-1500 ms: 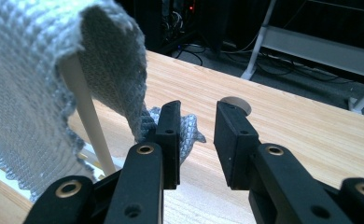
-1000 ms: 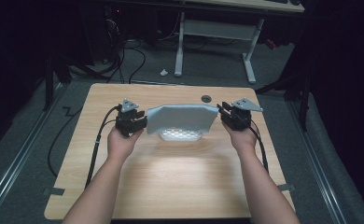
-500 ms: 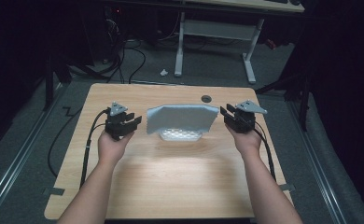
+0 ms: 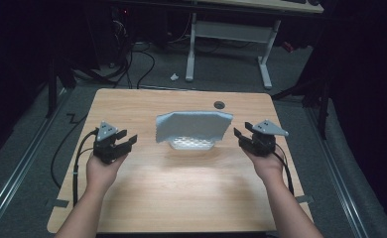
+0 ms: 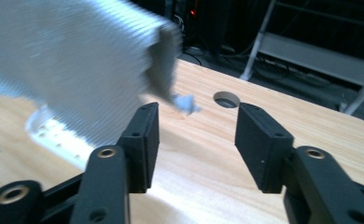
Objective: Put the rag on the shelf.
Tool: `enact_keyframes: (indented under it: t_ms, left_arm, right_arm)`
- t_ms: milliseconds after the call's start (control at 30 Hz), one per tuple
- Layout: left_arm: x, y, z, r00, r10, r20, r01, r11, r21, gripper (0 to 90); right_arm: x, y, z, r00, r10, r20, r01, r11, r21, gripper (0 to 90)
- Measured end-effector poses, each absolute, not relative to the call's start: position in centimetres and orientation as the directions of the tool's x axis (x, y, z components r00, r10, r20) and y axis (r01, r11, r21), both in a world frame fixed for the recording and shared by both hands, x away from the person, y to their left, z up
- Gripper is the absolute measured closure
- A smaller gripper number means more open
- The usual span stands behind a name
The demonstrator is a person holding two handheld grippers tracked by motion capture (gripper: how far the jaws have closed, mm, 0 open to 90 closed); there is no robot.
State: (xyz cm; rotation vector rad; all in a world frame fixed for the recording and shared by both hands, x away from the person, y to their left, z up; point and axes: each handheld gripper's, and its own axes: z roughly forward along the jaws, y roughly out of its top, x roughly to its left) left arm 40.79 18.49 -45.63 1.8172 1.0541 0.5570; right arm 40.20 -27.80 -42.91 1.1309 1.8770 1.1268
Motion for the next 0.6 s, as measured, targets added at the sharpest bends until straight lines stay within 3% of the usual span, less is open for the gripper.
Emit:
enact_keyframes:
  t_ms: [200, 367, 467, 500, 600]
  left_arm:
    - [34.9, 17.5, -49.0, 0.617, 0.779, -0.110, 0.455, -0.239, 0.858, 42.1]
    - [29.3, 15.3, -52.2, 0.693, 0.717, -0.080, 0.454, -0.347, 0.820, 36.1]
    - [28.2, 13.4, -52.6, 0.726, 0.685, -0.054, 0.469, -0.437, 0.767, 32.8]
    - [28.1, 12.9, -52.5, 0.728, 0.686, -0.026, 0.454, -0.452, 0.768, 33.8]
    - [28.4, 12.3, -52.3, 0.729, 0.684, -0.023, 0.450, -0.455, 0.769, 32.2]
  right_arm:
    - [35.4, -26.9, -45.0, -0.456, 0.881, -0.128, 0.349, 0.309, 0.885, 35.0]
    - [30.2, -26.4, -48.2, -0.479, 0.872, -0.101, 0.383, 0.312, 0.869, 28.8]
    - [27.3, -26.7, -50.9, -0.442, 0.894, -0.073, 0.390, 0.265, 0.882, 31.8]
    - [27.0, -26.6, -51.2, -0.458, 0.887, -0.066, 0.427, 0.284, 0.858, 27.5]
    - [26.9, -26.7, -51.1, -0.459, 0.883, -0.093, 0.406, 0.302, 0.863, 28.3]
